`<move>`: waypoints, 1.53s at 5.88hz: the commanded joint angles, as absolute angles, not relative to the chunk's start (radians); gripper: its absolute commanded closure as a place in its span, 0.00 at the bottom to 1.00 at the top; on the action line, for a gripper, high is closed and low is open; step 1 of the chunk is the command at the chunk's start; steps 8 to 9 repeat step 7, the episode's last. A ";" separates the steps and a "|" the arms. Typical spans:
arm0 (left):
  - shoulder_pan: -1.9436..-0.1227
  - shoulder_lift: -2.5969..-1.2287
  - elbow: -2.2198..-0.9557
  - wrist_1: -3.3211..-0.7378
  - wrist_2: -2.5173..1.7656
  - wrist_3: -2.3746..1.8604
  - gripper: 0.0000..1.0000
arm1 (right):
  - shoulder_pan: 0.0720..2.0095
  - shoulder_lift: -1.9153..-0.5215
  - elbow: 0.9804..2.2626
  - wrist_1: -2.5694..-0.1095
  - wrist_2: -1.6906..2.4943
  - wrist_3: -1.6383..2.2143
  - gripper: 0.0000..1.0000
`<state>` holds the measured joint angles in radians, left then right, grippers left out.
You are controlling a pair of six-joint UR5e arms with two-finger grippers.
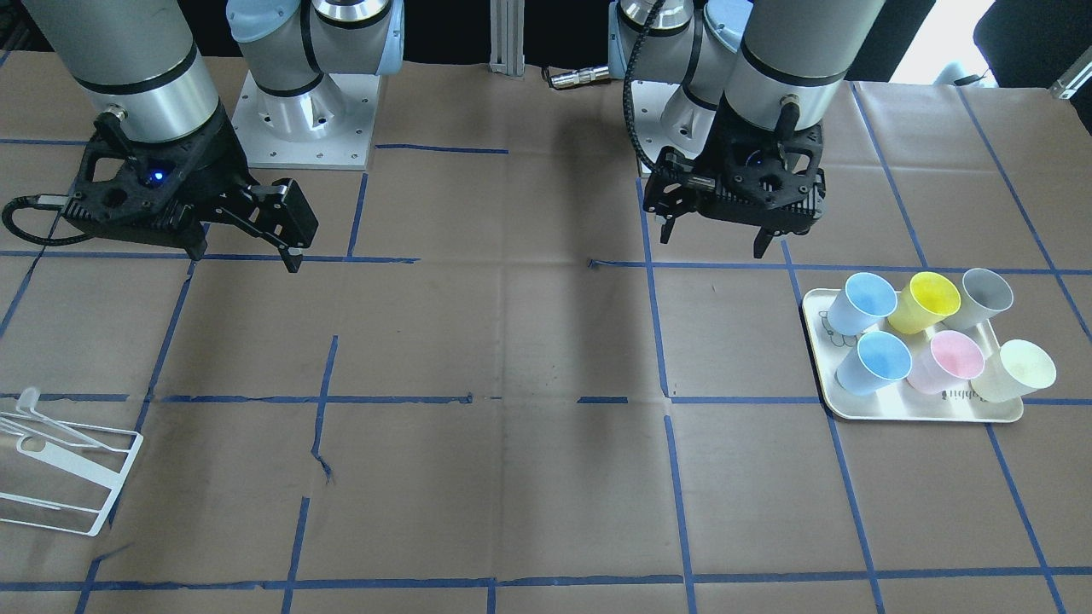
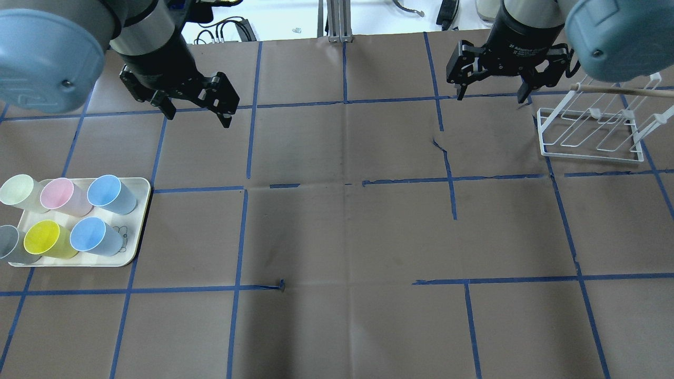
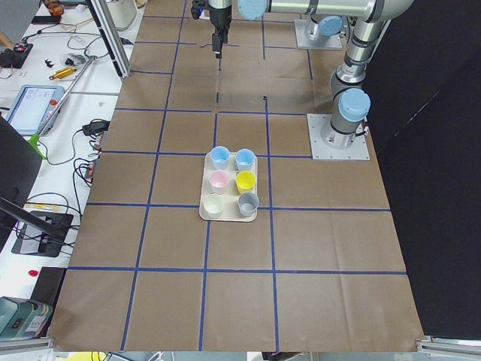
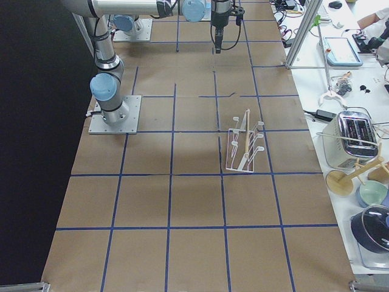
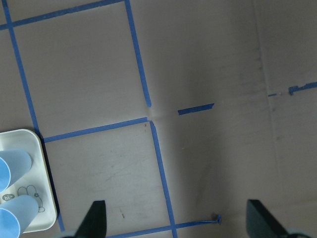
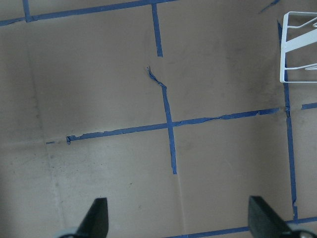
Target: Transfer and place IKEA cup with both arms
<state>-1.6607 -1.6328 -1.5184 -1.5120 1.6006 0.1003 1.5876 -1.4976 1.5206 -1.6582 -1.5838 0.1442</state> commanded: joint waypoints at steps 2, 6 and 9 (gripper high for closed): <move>-1.666 -1.605 -1.479 -1.688 1.603 -0.030 0.02 | 1.588 -1.497 1.525 -1.660 -1.575 0.144 0.00; -1.646 -1.597 -1.476 -1.703 1.600 -0.091 0.02 | 1.588 -1.496 1.528 -1.661 -1.578 0.144 0.00; -1.647 -1.597 -1.477 -1.703 1.600 -0.091 0.02 | 1.588 -1.497 1.528 -1.661 -1.577 0.144 0.00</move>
